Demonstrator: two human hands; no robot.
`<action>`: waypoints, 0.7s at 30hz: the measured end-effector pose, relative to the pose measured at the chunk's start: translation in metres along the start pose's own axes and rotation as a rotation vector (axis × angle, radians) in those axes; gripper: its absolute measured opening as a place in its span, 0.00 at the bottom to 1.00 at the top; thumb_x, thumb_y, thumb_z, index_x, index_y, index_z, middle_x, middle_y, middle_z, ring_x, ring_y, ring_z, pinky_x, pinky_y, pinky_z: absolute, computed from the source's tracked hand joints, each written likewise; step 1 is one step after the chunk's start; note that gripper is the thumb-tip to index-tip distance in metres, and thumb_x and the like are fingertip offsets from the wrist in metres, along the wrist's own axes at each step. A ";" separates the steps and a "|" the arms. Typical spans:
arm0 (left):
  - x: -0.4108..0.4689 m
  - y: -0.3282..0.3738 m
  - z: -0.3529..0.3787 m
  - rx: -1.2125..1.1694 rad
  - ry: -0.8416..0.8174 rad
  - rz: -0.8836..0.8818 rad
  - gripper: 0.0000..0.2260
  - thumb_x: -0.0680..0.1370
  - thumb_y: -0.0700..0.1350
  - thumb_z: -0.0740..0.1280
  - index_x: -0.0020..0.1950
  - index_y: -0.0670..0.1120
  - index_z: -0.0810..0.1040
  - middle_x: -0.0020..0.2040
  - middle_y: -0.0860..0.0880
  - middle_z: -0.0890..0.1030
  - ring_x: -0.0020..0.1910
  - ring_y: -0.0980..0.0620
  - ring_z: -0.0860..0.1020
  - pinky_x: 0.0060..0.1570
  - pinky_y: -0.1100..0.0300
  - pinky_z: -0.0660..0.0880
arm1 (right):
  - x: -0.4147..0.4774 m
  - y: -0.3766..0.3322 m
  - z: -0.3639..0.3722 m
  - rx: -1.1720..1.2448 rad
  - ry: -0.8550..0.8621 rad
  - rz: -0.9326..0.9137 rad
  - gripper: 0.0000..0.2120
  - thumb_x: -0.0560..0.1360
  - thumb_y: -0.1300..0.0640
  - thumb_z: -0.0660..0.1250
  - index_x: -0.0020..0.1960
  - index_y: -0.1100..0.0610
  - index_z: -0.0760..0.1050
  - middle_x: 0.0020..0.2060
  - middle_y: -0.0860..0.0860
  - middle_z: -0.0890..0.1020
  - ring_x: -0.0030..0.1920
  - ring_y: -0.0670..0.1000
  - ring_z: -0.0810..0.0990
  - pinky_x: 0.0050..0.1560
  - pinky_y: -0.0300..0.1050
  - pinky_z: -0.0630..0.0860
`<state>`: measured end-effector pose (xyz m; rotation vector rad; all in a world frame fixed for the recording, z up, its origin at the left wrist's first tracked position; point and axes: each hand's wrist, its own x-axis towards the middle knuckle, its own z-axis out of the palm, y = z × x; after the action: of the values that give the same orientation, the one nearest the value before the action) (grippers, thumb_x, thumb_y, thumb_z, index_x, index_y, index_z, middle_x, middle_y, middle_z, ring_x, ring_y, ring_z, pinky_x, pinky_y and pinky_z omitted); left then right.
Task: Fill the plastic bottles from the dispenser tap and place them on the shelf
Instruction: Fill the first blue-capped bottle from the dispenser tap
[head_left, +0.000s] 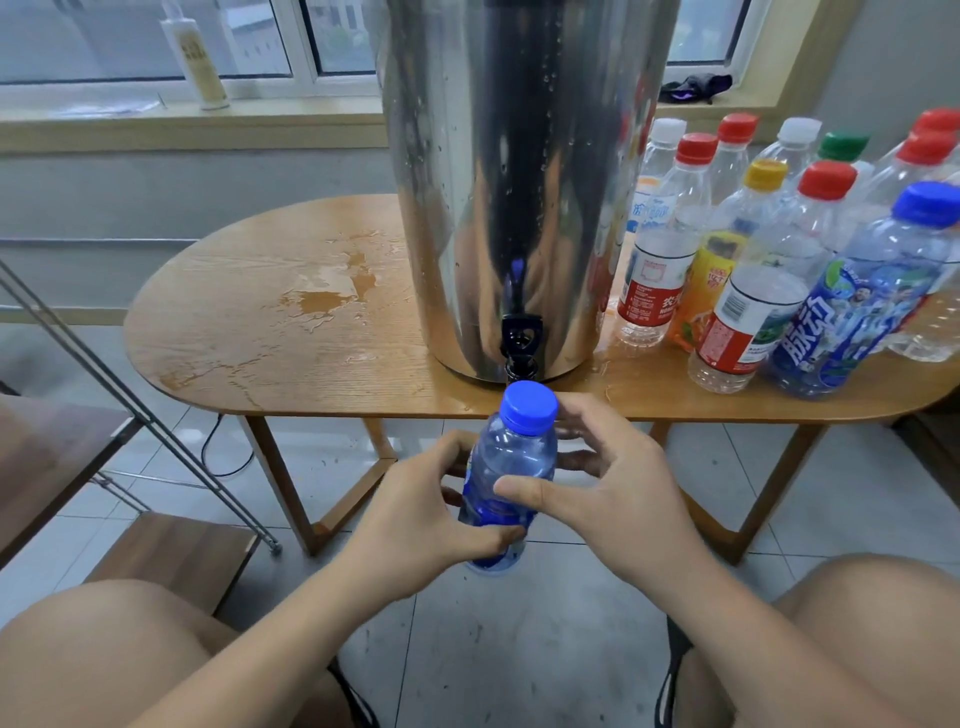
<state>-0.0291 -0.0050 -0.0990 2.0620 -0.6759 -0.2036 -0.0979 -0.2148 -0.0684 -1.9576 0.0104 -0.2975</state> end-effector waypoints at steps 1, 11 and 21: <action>0.000 0.000 -0.007 0.003 0.005 0.009 0.31 0.67 0.55 0.84 0.67 0.58 0.77 0.60 0.61 0.85 0.60 0.56 0.84 0.58 0.55 0.83 | 0.001 0.001 -0.002 0.010 -0.015 -0.009 0.32 0.68 0.46 0.86 0.69 0.39 0.78 0.63 0.37 0.83 0.64 0.42 0.82 0.59 0.47 0.84; 0.025 0.008 -0.105 -0.151 0.394 -0.035 0.26 0.68 0.43 0.87 0.63 0.50 0.83 0.56 0.53 0.89 0.56 0.54 0.87 0.55 0.56 0.85 | -0.004 0.015 0.001 -0.065 -0.087 -0.005 0.27 0.71 0.38 0.81 0.67 0.37 0.78 0.56 0.38 0.85 0.58 0.44 0.84 0.56 0.43 0.84; 0.123 -0.040 -0.165 0.025 0.531 -0.133 0.29 0.65 0.57 0.87 0.62 0.52 0.82 0.54 0.55 0.87 0.55 0.54 0.86 0.57 0.47 0.85 | -0.001 0.027 0.000 -0.070 -0.063 0.016 0.19 0.74 0.42 0.80 0.63 0.40 0.81 0.54 0.40 0.85 0.55 0.45 0.85 0.52 0.39 0.83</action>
<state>0.1539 0.0659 -0.0257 2.0611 -0.2156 0.2727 -0.0952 -0.2251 -0.0933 -2.0343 -0.0040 -0.2274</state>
